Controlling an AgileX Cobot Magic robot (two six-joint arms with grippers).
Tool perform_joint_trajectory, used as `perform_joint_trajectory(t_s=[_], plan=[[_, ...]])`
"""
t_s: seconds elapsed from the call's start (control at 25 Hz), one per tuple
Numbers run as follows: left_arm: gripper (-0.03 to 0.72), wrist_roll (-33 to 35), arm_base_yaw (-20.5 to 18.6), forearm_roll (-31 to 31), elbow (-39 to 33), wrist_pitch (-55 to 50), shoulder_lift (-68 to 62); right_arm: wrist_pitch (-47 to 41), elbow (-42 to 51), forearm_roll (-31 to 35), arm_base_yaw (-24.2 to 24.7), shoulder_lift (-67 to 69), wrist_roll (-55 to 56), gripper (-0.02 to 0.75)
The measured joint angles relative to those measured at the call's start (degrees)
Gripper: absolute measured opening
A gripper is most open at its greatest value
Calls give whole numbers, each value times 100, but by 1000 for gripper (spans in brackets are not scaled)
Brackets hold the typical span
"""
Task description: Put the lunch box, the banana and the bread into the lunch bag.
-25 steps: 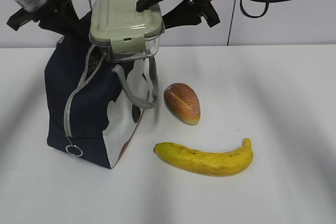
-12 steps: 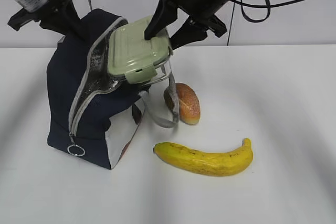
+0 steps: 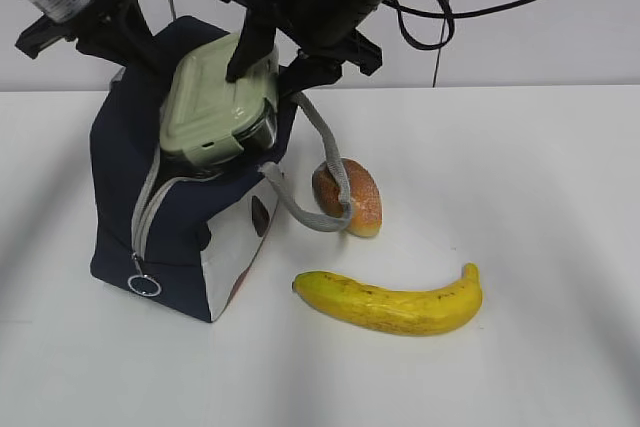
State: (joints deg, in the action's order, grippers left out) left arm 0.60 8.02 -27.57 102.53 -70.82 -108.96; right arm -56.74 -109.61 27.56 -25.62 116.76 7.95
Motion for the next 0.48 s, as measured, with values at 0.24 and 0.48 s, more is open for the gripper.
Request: perform_joint_trajectory(t_s=[0.24, 0.48], plan=[[-3, -5, 0, -65, 0, 0, 0, 181, 0, -81, -158, 386, 579, 375], [-3, -5, 0, -109, 0, 0, 0, 600, 0, 94, -201, 648, 855, 375]])
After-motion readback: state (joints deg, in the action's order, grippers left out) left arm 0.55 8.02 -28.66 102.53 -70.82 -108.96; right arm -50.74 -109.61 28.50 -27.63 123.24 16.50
